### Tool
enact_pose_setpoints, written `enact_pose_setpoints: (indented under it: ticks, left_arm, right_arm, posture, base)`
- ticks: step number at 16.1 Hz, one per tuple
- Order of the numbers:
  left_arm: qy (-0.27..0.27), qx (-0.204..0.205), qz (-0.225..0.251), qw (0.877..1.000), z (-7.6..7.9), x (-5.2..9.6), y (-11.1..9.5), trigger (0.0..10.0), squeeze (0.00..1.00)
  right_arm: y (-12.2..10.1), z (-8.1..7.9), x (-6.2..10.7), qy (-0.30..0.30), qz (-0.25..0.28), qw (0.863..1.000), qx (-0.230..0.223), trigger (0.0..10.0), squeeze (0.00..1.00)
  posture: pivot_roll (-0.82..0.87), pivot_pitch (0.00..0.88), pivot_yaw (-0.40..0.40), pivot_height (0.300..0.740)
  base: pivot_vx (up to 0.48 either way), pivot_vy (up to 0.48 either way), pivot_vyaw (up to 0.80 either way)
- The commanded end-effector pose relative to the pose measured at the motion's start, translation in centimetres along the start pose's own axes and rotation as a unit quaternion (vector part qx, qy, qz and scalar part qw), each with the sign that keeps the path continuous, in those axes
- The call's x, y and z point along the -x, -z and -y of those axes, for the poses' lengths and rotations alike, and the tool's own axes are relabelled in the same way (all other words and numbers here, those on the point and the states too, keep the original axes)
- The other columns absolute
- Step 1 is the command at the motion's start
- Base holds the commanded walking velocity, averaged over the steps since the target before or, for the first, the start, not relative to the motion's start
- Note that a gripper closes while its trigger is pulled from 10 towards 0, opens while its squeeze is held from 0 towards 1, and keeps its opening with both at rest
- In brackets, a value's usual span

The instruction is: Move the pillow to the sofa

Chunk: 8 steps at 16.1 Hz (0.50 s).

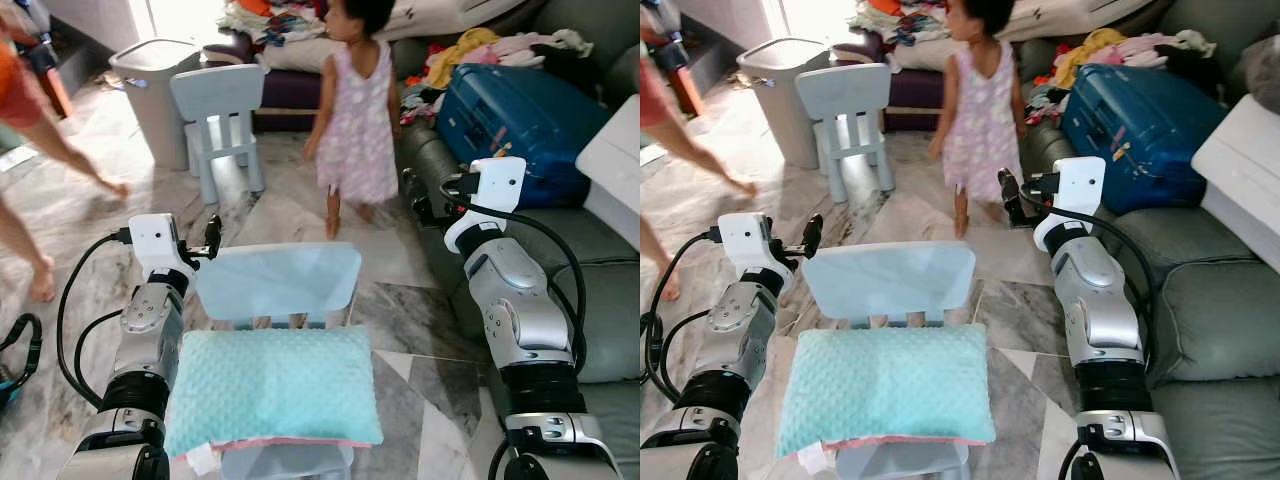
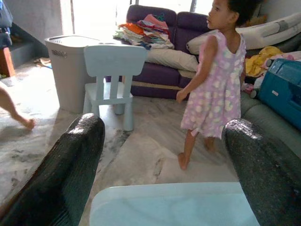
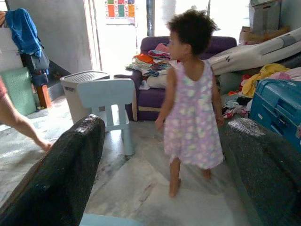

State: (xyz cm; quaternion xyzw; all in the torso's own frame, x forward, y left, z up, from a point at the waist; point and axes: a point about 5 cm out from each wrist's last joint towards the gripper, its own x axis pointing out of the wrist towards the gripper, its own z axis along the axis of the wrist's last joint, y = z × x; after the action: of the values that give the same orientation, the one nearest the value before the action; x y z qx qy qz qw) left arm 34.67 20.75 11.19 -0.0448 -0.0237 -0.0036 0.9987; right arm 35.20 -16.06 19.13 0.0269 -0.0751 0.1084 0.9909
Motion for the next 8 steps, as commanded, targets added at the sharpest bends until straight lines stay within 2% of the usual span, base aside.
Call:
enact_pose_setpoints:
  ticks: [1, 7, 8]
  left_arm:
    - [-0.001, -0.001, -0.005, 1.000, 0.07, 0.08, 0.19, 10.0, 0.00]
    - [0.002, 0.005, -0.005, 1.000, 0.52, 0.13, 0.38, 10.0, 0.00]
    - [0.004, 0.009, -0.004, 1.000, 0.68, 0.08, 0.33, 10.0, 0.00]
  right_arm:
    - [-0.49, -0.11, -0.11, -0.005, 0.006, 1.000, 0.001, 10.0, 0.00]
    - [-0.31, -0.08, 0.04, -0.005, -0.001, 1.000, 0.001, 10.0, 0.00]
    - [-0.34, -0.05, 0.16, -0.004, 0.004, 1.000, 0.004, 10.0, 0.00]
  posture:
    - [-0.18, 0.000, -0.030, 0.740]
    - [-0.19, 0.000, -0.034, 0.740]
    - [-0.19, 0.000, -0.035, 0.740]
  base:
    - [0.000, 0.000, -0.79]
    - [0.000, 0.000, -0.78]
    - [0.000, 0.000, 0.00]
